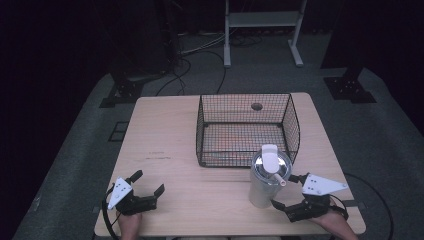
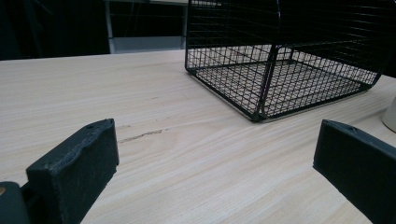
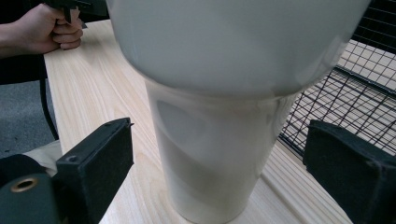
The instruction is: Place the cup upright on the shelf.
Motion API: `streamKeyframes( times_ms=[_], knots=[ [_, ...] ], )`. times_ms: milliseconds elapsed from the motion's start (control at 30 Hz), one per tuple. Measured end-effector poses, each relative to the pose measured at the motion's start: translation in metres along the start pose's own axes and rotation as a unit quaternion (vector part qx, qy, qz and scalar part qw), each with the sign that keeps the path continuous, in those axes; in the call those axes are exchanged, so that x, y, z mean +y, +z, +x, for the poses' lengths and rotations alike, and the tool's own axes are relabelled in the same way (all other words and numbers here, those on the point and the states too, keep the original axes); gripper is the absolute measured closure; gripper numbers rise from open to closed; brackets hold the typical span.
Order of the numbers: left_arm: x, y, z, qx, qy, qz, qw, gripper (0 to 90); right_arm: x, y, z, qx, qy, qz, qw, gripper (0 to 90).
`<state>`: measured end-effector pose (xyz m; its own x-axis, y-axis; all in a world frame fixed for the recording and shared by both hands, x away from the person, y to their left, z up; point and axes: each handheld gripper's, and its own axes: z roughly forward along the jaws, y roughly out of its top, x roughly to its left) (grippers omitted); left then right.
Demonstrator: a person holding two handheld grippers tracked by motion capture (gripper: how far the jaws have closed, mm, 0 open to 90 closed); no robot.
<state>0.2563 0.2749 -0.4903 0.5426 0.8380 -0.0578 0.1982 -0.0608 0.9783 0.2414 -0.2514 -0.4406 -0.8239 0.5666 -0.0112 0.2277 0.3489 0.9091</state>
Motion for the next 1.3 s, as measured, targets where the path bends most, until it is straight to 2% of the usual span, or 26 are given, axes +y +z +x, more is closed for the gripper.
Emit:
streamKeyframes(
  times_ms=[400,633,1300],
  knots=[
    [0.000,0.000,0.000,-0.001,-0.001,-0.001,1.0000,0.0,0.003,0.012,-0.002,-0.007,-0.009,-0.008,0.9999,8.0],
    [0.000,0.000,0.000,-0.001,-0.001,-0.001,1.0000,0.0,0.004,0.019,-0.003,-0.003,-0.014,-0.015,0.9998,8.0],
    [0.000,0.000,0.000,-0.002,-0.002,-0.001,1.0000,0.0,0.006,0.035,-0.001,-0.003,-0.014,-0.042,0.9990,7.5]
  ],
)
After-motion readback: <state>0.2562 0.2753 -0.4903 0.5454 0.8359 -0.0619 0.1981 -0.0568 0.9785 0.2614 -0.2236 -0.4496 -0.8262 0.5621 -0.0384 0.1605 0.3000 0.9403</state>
